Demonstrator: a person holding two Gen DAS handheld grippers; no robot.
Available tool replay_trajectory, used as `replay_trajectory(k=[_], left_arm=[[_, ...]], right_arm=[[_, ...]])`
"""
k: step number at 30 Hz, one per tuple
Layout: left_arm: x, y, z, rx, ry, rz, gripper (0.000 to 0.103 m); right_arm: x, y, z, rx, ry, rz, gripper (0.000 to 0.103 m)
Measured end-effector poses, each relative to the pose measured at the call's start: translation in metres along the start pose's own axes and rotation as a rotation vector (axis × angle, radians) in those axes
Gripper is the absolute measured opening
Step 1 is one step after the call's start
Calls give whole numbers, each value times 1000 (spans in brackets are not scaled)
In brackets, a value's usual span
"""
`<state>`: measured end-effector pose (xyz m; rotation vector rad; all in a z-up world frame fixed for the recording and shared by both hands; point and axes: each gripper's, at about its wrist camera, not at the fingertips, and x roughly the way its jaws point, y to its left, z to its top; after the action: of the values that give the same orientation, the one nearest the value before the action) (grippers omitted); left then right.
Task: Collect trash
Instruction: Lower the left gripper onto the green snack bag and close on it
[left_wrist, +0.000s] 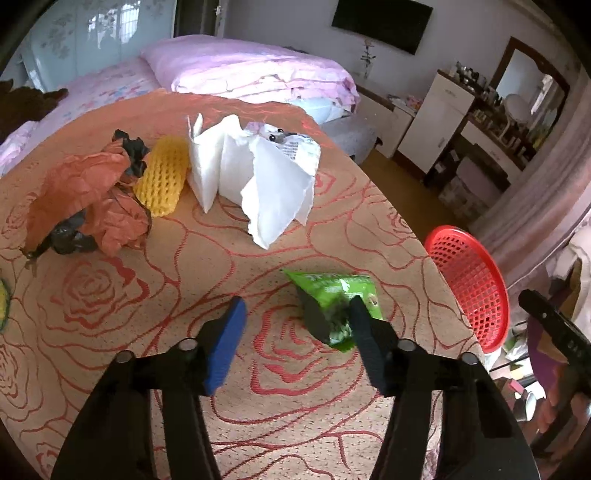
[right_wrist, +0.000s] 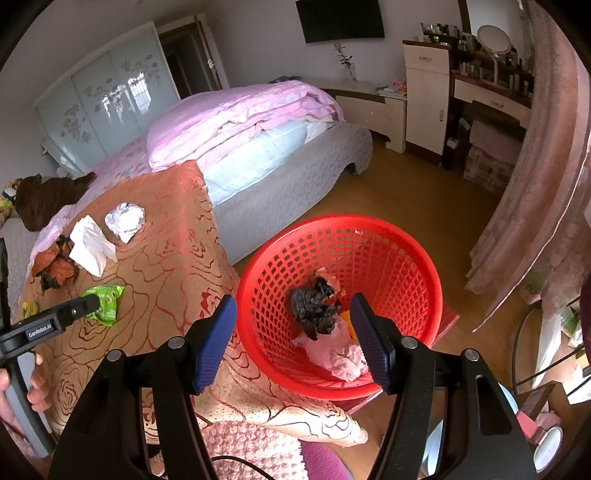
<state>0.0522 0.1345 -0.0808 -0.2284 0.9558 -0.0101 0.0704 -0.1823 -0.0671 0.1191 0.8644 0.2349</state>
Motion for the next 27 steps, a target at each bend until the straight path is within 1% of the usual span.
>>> replay_trajectory(k=[2,6,9,11,13,18,21,22,24,25,26,27], left_arm=[[0,0,0,0,-1,-3,53],[0,-4,1,-11,11,-34,53],[-2,-10,0,8,0,-30,55],[-3,-16,0,23,-7,-30,62],[-2,-22,1,40,-10,-23,64],[12,-38,4,99,10,-6,64],[14,-40,2,119,-2,12,64],[14,-39,3,116,-4,7,64],[13,-35,4,100,-11,2,57],[12,-33,4,98,-14,7,48],[12,-30,4,98,-20,10,44],[12,-29,4,96,-23,5,43]], right_arm=[[2,0,0,-3,6,2,62],[5,4,-1,-9,18,7,62],[5,5,-1,-12,17,12,62],[4,5,0,-12,14,14,62],[4,5,0,-10,15,15,62],[4,4,0,-10,15,16,62],[4,4,0,-9,15,16,62],[4,4,0,-9,16,15,62],[6,5,-1,-9,20,15,62],[5,4,0,-11,21,16,62],[6,5,-1,-13,23,16,62],[7,6,-1,-15,26,16,62]])
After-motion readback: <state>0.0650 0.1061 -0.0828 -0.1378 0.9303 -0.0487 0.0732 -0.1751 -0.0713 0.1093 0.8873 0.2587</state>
